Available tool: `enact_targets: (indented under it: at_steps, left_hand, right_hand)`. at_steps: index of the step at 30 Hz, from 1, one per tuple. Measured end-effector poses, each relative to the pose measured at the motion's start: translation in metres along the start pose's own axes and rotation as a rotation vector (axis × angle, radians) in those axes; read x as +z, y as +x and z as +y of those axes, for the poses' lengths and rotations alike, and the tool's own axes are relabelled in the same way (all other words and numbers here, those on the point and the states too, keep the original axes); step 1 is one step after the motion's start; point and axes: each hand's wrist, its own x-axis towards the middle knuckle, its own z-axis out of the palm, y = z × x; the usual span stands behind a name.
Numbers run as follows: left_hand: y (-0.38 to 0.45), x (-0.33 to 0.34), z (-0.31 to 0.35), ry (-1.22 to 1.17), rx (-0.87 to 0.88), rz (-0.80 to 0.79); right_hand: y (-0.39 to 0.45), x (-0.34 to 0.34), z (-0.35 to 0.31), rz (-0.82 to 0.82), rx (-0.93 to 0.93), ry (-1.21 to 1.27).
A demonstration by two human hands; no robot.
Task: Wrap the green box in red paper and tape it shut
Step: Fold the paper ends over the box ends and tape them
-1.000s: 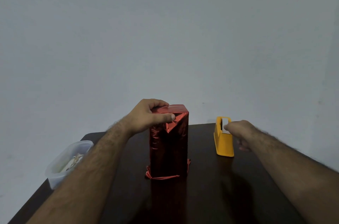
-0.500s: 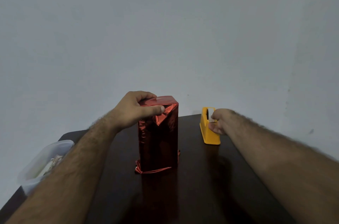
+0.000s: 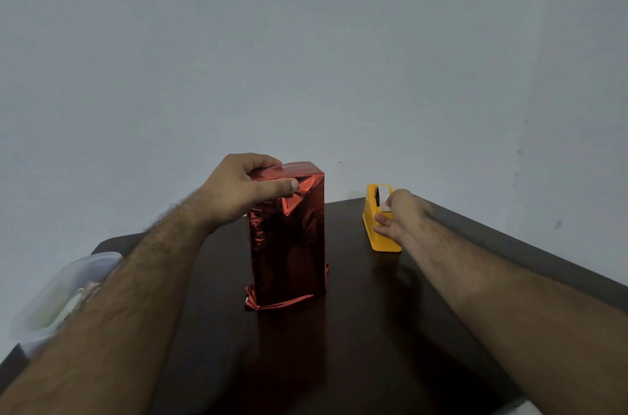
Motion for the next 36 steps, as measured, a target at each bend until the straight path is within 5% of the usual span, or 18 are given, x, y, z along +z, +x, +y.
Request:
enact_targets:
  at_steps: [15, 36]
  left_hand:
    - [0.003, 0.0, -0.005, 0.02, -0.024, 0.027]
    - [0.007, 0.0, -0.008, 0.009, -0.023, 0.033]
  right_hand:
    - [0.01, -0.026, 0.03, -0.143, -0.052, 0.055]
    - [0.018, -0.043, 0.046, -0.121, -0.085, -0.109]
